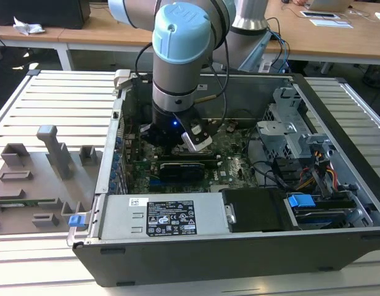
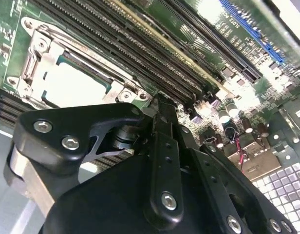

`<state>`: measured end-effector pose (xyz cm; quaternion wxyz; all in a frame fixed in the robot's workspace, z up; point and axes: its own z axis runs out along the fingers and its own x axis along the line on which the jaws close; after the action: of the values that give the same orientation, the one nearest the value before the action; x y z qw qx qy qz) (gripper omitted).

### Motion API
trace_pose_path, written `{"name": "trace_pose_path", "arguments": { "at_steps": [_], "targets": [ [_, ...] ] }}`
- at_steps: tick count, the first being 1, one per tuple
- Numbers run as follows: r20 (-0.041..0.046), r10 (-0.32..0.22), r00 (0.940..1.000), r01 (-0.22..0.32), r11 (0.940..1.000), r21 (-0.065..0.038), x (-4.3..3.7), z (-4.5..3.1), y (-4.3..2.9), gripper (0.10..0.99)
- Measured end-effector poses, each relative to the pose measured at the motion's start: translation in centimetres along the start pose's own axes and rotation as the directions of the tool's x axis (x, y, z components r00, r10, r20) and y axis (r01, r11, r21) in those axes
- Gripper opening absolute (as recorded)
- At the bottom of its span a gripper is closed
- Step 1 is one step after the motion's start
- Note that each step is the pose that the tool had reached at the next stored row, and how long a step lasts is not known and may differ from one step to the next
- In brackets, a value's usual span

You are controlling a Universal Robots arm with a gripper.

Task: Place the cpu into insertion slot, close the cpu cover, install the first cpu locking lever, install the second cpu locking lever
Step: 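Install the second cpu locking lever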

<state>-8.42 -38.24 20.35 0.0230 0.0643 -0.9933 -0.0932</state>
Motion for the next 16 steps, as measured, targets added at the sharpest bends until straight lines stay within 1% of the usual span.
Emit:
{"name": "trace_pose_path", "arguments": {
  "at_steps": [2, 5, 9, 12, 13, 14, 15, 16],
  "targets": [
    [-0.0020, -0.010, 0.9999, 0.010, 0.9999, -0.002, -0.11, 0.02, 0.07, 0.106],
    [-0.0053, -0.035, 0.9994, 0.035, 0.9994, -0.006, -0.85, 0.20, 0.25, 0.106],
    [-0.0080, -0.055, 0.9985, 0.054, 0.9984, -0.012, -1.44, 0.37, 0.30, 0.106],
    [-0.0094, -0.063, 0.9980, 0.062, 0.9980, -0.013, -1.63, 0.34, 0.27, 0.106],
    [-0.0094, -0.063, 0.9980, 0.063, 0.9979, -0.014, -1.61, -0.33, 0.40, 0.106],
    [-0.0093, -0.063, 0.9980, 0.063, 0.9979, -0.014, -1.58, -1.20, 0.58, 0.106],
    [-0.0095, -0.063, 0.9980, 0.063, 0.9979, -0.013, -1.59, -1.73, 0.72, 0.106],
    [-0.0121, -0.062, 0.9980, 0.062, 0.9981, -0.004, -1.71, -1.74, 0.89, 0.106]
  ]
}}
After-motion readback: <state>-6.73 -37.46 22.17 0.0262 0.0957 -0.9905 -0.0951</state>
